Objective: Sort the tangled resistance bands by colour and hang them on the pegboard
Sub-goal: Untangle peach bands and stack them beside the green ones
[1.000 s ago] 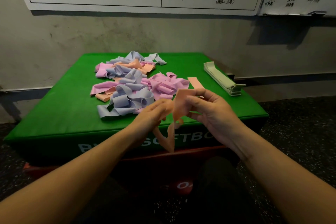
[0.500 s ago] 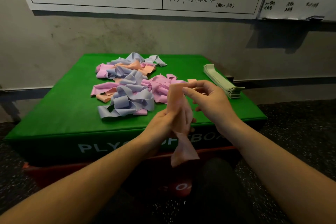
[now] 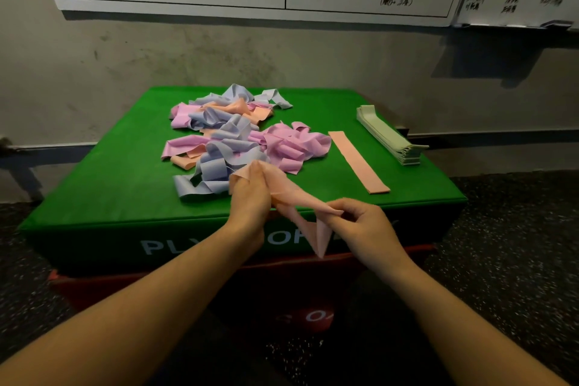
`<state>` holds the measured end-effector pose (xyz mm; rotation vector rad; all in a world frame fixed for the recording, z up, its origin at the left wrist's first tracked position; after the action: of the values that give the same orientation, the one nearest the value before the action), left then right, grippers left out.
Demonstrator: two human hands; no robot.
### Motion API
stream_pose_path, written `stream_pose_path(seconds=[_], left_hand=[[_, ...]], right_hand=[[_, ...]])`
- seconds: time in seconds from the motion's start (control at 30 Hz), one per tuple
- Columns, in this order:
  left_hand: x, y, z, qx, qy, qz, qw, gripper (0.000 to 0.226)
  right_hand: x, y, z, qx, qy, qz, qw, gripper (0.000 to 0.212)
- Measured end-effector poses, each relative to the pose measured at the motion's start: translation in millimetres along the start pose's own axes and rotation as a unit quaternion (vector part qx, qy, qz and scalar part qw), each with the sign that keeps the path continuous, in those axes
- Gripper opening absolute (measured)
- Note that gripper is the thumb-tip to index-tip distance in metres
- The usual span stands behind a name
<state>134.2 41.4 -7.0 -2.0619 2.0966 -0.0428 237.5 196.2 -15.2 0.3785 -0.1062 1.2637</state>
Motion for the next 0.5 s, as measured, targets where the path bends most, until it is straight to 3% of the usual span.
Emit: stream_pose_path(seconds=[0.1,0.23,0.33,0.37,0.43,0.5], left_hand=[[-0.5,-2.8,6.9,0.004,0.011,0.014,1.0,0.032],[-3.5,-12.4,8.4,-0.046,0.052,0.012,0.997,0.03],[-11.3,-18.6,14.1,-0.071,0.069,0.05,0.994,0.029],[-13.1,-19.7,16.1,-0.065,0.073,0.058,0.994,0.03],[-14.4,-17.9,18.0,-0.06,0.071,0.057,0.994,0.034],[-13.0,-15.4,17.5,-0.063,0.08,0.047,0.994,0.036]], right_hand=[[2.8,-2.3,-1.9,-0.005,0.024,-0.069,0.997,0.006],[14.0,-5.2,-3.2,0.021,-0.082,-0.164,0.983,0.013],[16.7,-0.8,-11.0,-0.029,-0.125,-0.139,0.982,0.019],[14.0,0.5,-14.6,-0.066,-0.092,-0.119,0.987,0.02],[6.0,0.3,-20.1,-0.13,0.085,-0.1,0.983,0.027],[-1.7,-1.6,-20.0,-0.155,0.275,-0.056,0.947,0.022]])
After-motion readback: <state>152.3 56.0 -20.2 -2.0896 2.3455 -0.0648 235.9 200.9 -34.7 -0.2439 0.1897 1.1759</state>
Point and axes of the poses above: each hand's wrist, its own y-axis towards the middle knuckle, its own x-axis out of the back of the hand, z = x × y, the point moved 4 cm from there along y, towards the middle knuckle, and after that the axes turned 3 degrees about x, right-handed, at the moved point
